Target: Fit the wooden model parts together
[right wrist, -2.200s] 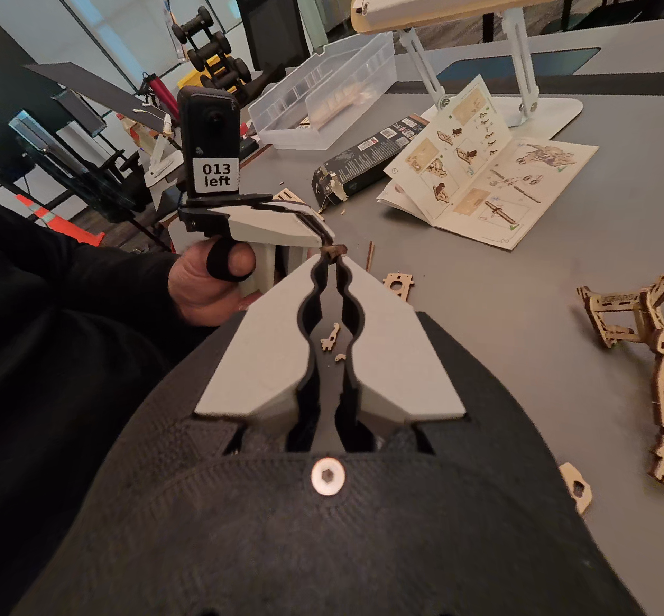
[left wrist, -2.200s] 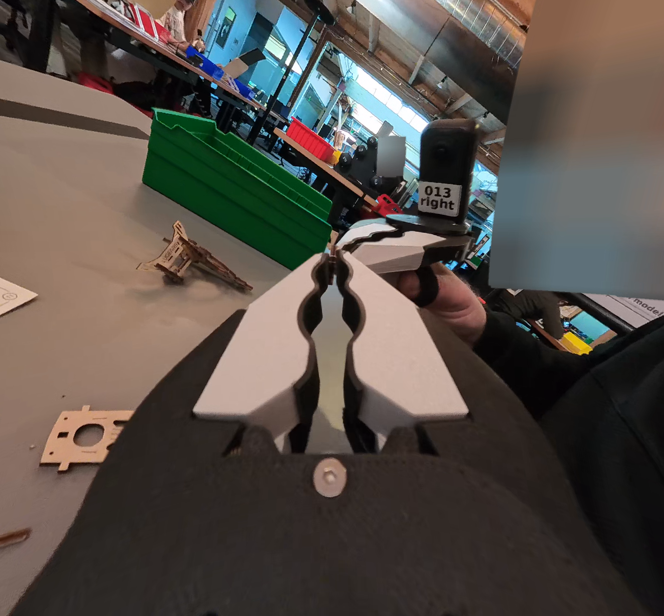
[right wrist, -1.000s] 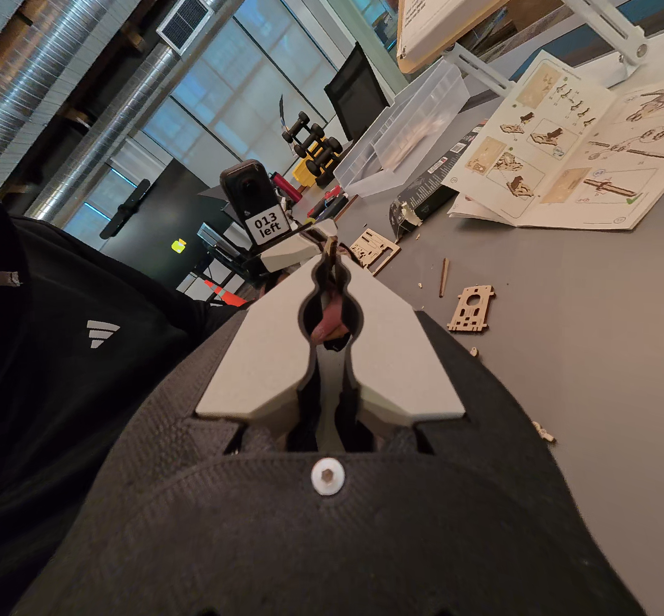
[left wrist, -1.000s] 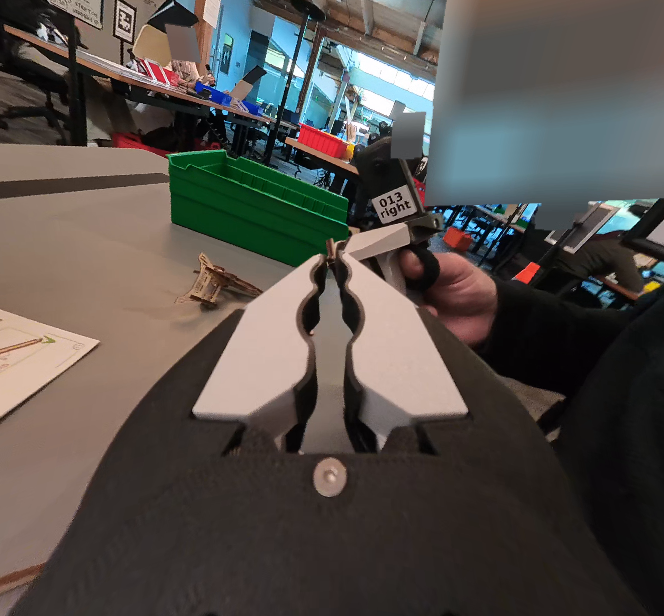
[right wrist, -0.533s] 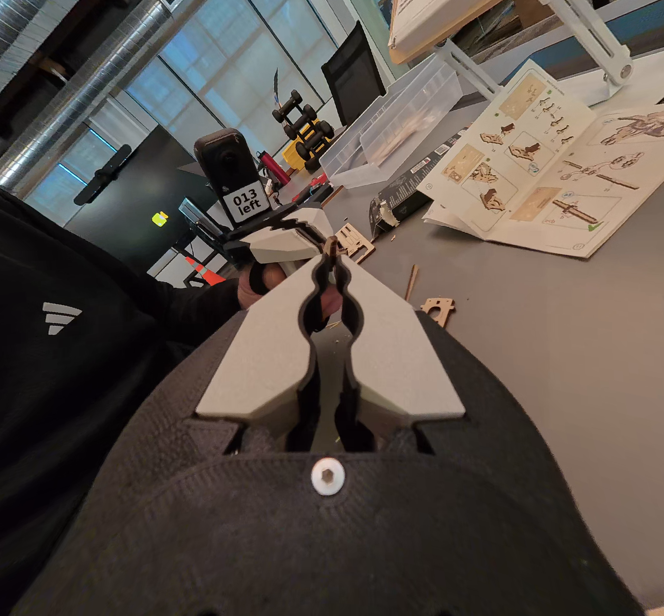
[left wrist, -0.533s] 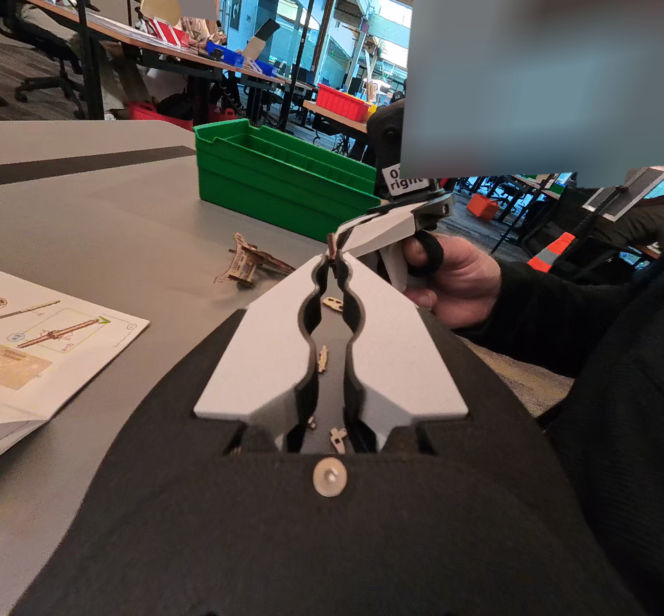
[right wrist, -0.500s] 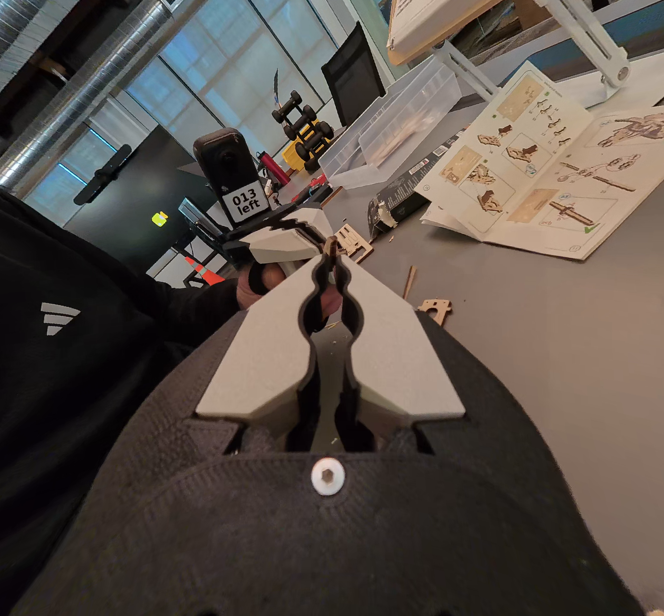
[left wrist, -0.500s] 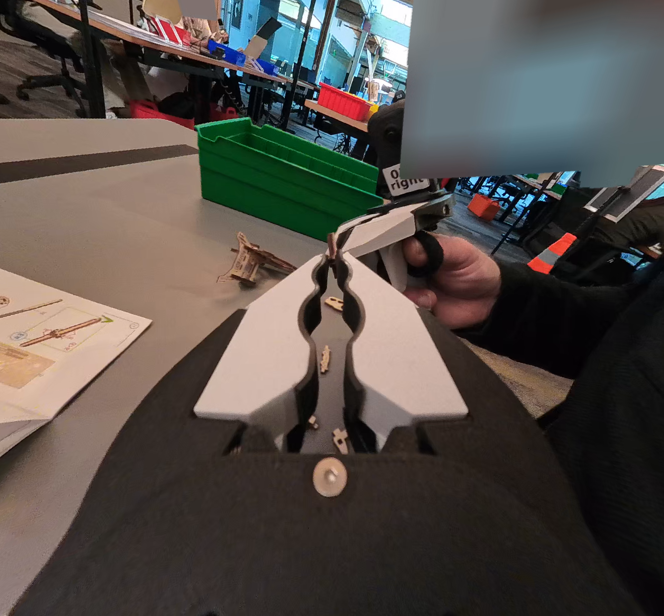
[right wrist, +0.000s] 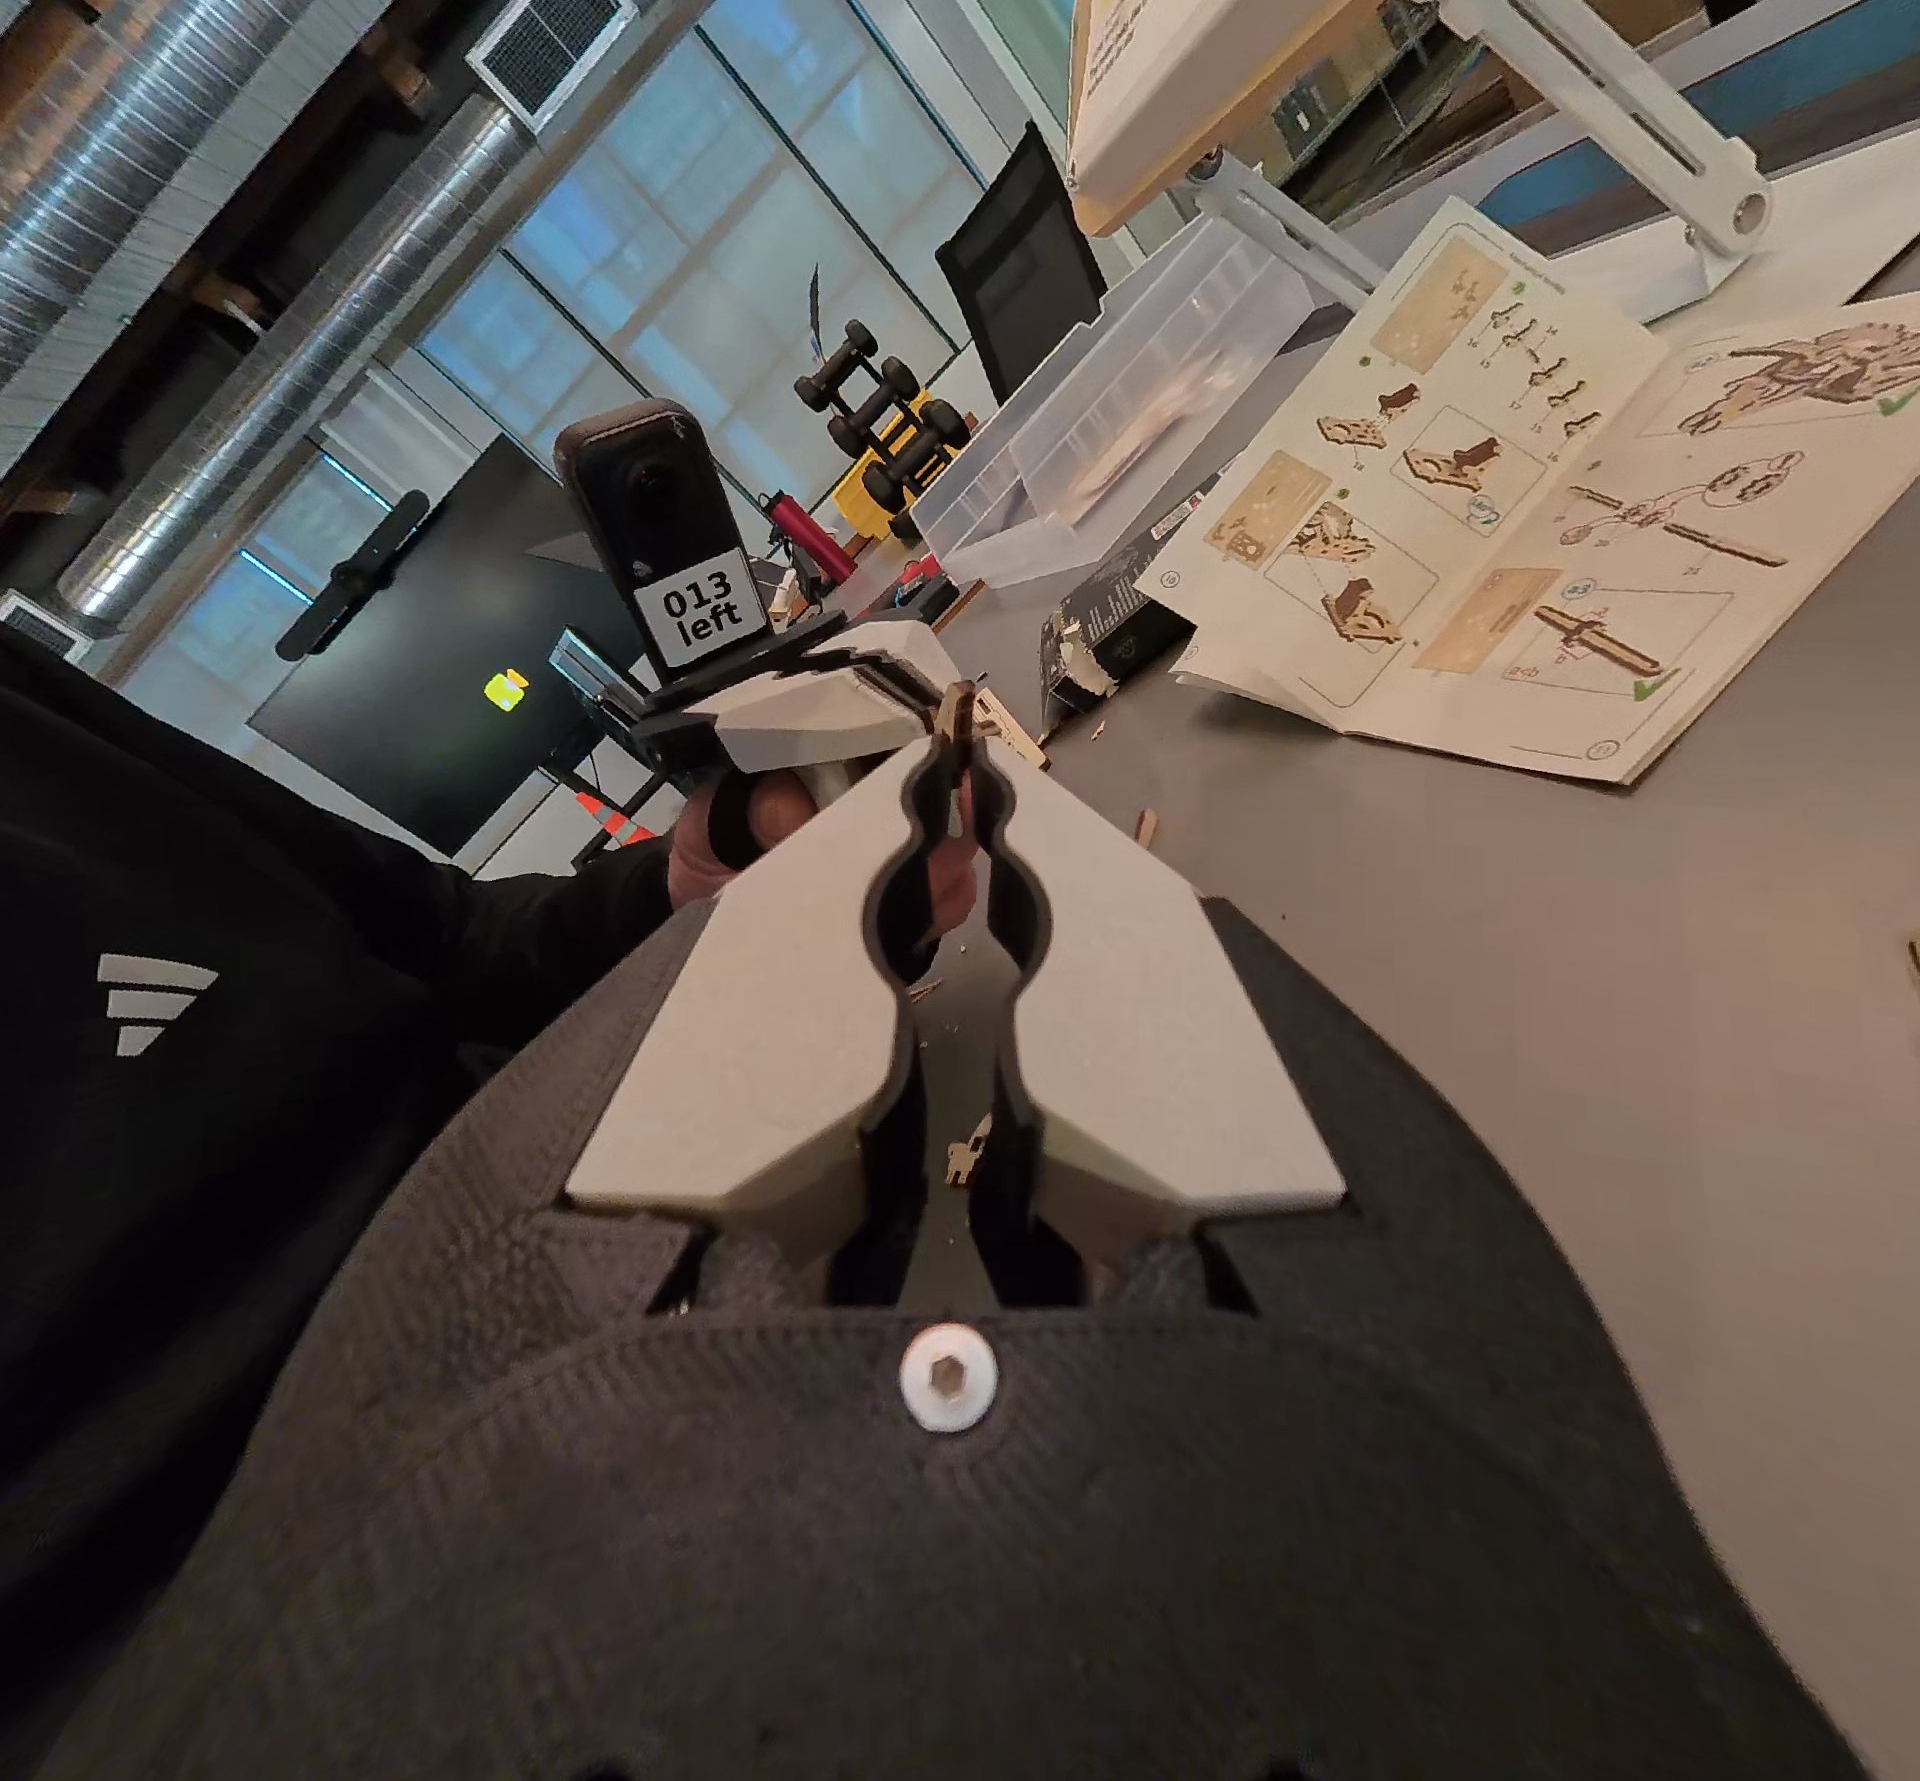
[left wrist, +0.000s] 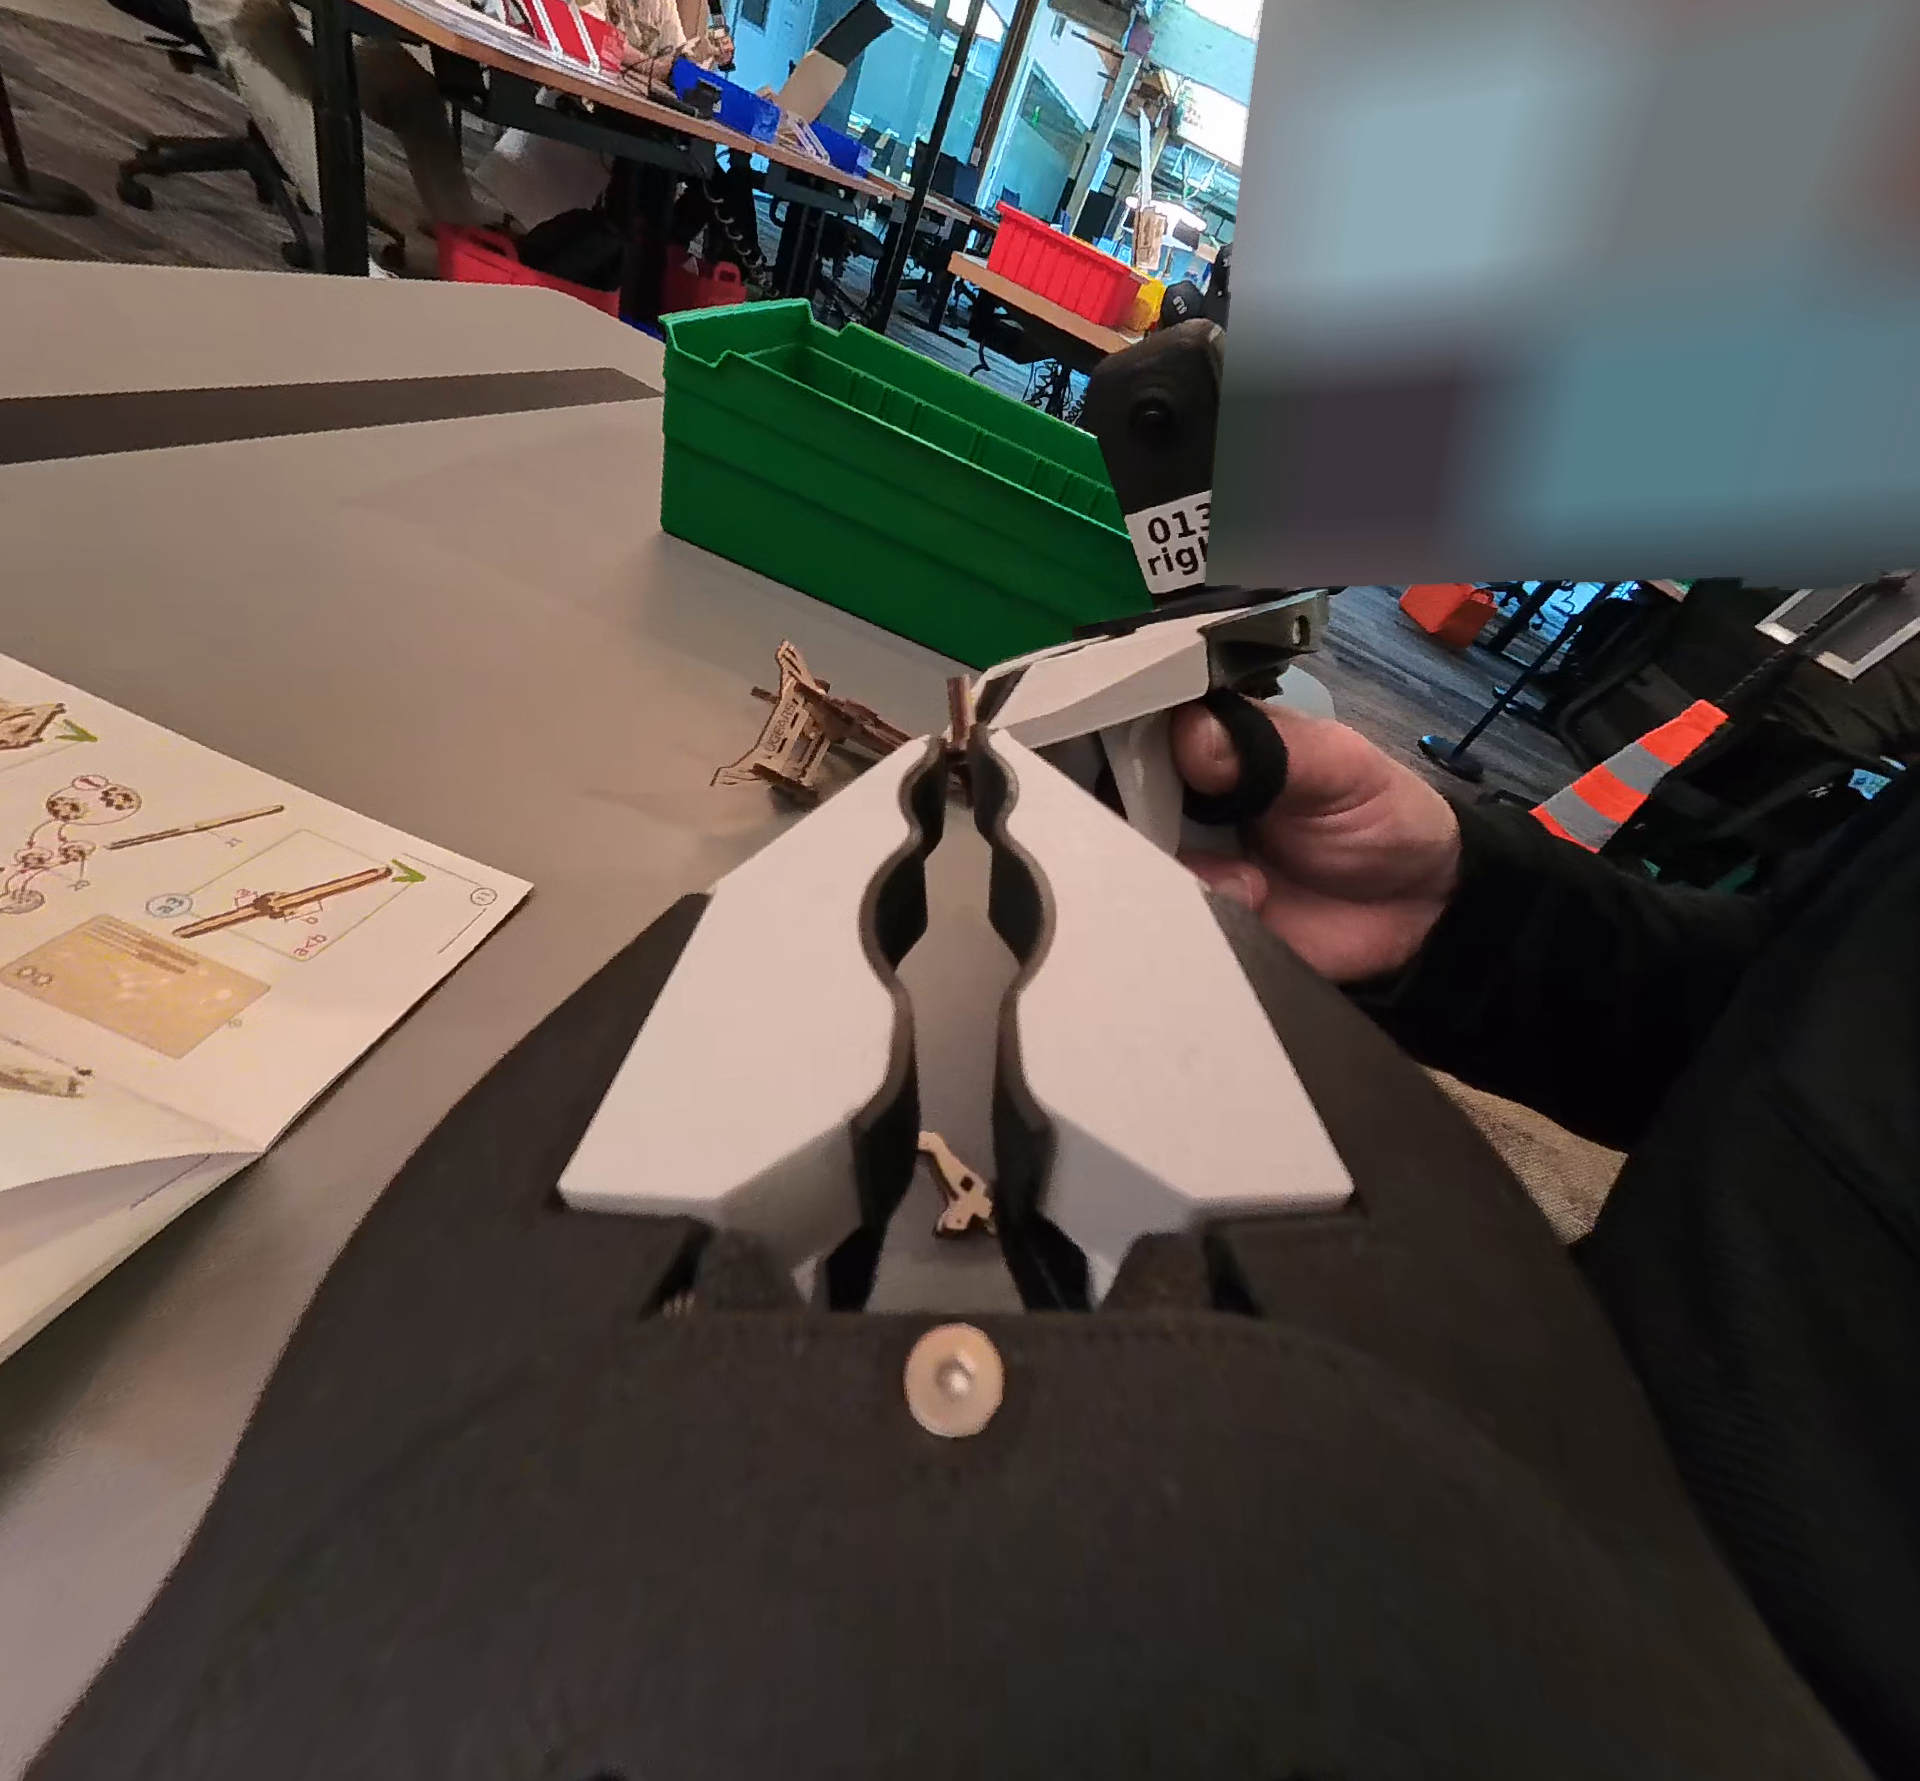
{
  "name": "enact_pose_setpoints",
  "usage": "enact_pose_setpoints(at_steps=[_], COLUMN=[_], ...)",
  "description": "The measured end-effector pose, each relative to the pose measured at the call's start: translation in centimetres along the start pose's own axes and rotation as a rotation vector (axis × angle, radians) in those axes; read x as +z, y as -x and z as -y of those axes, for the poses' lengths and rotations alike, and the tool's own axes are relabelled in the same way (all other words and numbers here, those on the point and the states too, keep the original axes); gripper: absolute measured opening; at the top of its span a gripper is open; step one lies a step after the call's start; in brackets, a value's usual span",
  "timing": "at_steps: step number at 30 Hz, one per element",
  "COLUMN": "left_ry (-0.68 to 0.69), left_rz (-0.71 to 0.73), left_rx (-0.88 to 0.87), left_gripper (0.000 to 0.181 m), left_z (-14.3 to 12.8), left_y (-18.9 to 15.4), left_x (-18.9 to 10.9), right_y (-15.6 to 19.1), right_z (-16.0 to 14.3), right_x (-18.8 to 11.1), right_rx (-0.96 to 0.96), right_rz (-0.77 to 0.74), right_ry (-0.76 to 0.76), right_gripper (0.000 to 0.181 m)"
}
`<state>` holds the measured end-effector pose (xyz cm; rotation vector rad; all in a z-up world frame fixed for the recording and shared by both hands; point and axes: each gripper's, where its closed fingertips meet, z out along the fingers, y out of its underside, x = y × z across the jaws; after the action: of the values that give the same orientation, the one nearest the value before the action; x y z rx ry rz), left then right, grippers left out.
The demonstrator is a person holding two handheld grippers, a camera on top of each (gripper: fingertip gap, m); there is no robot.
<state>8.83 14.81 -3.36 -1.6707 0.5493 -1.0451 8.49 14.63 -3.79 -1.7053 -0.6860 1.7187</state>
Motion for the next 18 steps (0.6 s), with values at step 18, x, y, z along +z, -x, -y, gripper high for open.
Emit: enact_pose_setpoints(at_steps=[18], left_ry=[0.017], left_rz=[-0.069], left_rx=[0.226], left_gripper=[0.009], left_z=[0.8], left_y=[-2.1], left_x=[0.1], right_y=[2.3], right_z=[1.4], right_x=[-1.5], right_rx=[0.218], right_rz=[0.245], right_ry=[-0.129], right_gripper=[0.000])
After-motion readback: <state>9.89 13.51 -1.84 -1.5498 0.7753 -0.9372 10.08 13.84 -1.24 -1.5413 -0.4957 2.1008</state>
